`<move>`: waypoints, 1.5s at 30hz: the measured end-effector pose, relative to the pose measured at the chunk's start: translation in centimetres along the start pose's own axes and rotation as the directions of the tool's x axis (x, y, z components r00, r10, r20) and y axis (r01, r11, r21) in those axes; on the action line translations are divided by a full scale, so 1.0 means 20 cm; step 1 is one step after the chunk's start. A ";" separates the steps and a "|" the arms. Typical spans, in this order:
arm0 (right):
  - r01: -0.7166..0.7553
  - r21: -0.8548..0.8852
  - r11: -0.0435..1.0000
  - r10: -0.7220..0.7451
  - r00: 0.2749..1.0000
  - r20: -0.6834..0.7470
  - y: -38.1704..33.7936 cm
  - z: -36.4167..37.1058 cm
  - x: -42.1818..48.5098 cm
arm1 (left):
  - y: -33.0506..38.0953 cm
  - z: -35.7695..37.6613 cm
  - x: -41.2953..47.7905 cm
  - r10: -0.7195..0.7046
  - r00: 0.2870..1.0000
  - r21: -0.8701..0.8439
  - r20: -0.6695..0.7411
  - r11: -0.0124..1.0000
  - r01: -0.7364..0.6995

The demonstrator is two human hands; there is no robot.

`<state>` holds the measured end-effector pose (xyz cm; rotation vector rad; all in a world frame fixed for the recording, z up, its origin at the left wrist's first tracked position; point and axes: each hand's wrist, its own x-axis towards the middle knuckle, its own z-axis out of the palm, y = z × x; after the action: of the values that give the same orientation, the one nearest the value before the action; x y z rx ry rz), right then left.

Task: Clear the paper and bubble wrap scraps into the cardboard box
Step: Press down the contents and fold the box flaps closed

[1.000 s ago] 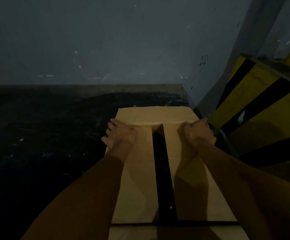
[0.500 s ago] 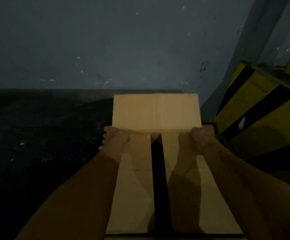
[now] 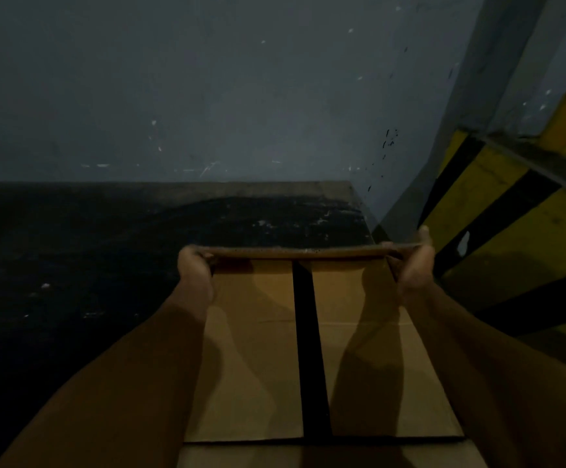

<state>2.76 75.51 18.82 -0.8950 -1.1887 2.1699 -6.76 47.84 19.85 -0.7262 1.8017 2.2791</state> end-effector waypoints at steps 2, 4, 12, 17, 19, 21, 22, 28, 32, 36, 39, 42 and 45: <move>-0.067 -0.067 0.995 0.073 0.993 0.095 -0.03 -0.06 -0.02 | 0.00 -0.02 -0.01 -0.053 0.987 -0.099 0.155 0.993 0.068; -0.062 -0.145 0.987 0.098 0.962 0.253 -0.05 -0.12 0.02 | 0.00 -0.05 -0.01 -0.136 0.959 0.028 0.248 0.991 0.133; -0.219 -0.704 0.675 0.378 0.923 0.075 0.00 -0.26 0.06 | 0.02 -0.09 0.13 -0.234 0.958 0.587 0.163 0.804 0.097; -0.045 -0.938 0.345 0.085 0.996 -0.016 -0.05 -0.16 0.09 | -0.04 -0.04 0.12 0.178 0.981 0.804 0.075 0.572 -0.166; 0.054 -0.989 0.140 -0.135 0.990 0.035 -0.03 -0.10 0.04 | -0.10 -0.03 0.05 0.411 0.902 0.863 0.133 0.400 -0.309; 0.147 -0.989 0.009 -0.246 0.959 0.140 0.01 -0.06 -0.09 | -0.19 -0.03 -0.01 0.508 0.800 0.832 0.320 0.254 -0.494; 0.213 -0.975 -0.063 -0.246 0.944 0.222 0.03 -0.05 -0.16 | -0.24 -0.03 -0.05 0.464 0.778 0.789 0.424 0.232 -0.569; 0.452 -0.841 -0.296 -0.053 0.872 0.487 0.29 -0.08 -0.41 | -0.40 -0.04 -0.21 0.262 0.745 0.790 0.614 -0.189 -0.584; 0.484 -0.816 -0.316 -0.003 0.860 0.511 0.32 -0.13 -0.49 | -0.47 -0.09 -0.33 0.172 0.757 0.770 0.631 -0.263 -0.582; 0.497 -0.796 -0.346 0.044 0.856 0.515 0.36 -0.16 -0.61 | -0.53 -0.14 -0.45 0.135 0.705 0.711 0.696 -0.270 -0.649; 0.498 -0.804 -0.326 0.042 0.857 0.513 0.38 -0.18 -0.72 | -0.57 -0.19 -0.56 0.118 0.682 0.684 0.722 -0.269 -0.678; 0.482 -0.818 -0.313 0.033 0.867 0.498 0.39 -0.22 -0.84 | -0.59 -0.27 -0.66 0.121 0.667 0.673 0.735 -0.251 -0.696; 0.472 -0.845 -0.253 -0.019 0.871 0.492 0.40 -0.29 -0.99 | -0.60 -0.35 -0.75 0.092 0.670 0.671 0.736 -0.222 -0.707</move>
<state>19.13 60.92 15.55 -0.5644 -3.0639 0.4261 13.18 47.09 15.07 0.8401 2.8353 0.2972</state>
